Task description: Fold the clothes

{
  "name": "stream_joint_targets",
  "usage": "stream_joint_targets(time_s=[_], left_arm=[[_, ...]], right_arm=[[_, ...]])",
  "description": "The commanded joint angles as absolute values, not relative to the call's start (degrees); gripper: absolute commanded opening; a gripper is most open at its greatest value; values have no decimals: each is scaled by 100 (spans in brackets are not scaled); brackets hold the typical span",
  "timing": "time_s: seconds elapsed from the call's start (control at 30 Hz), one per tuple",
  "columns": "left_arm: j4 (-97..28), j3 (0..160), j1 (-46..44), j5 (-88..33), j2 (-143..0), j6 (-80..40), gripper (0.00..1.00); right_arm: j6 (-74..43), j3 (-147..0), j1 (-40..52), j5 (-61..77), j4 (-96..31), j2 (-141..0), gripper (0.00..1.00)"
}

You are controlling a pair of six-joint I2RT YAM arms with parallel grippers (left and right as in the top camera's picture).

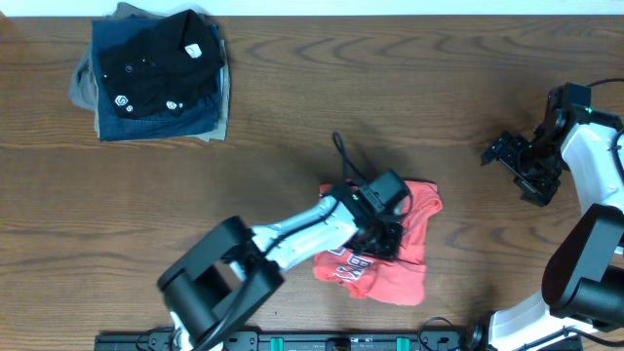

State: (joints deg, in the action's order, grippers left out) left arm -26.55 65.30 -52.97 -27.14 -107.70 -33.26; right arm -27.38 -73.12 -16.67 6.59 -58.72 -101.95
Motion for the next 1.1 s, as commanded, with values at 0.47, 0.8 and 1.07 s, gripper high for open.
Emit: stream_joint_targets(time_s=[0.47,0.8,1.07], left_arm=[[-3610,6552,-5105,-2460,-9546,-3330,20],[-3529,6386,-5736,-2217,-9714,-3640,20],[-2978,6386,-5795,-2097,-10370,-3636,20]], right_arm=[[-2670,-7380,-1686,642,-5874,-10158,99],[-2668,-7380,-1686,642,-5874,-10158,99],[-2668,-7380,-1686,642,-5874,-10158,99]])
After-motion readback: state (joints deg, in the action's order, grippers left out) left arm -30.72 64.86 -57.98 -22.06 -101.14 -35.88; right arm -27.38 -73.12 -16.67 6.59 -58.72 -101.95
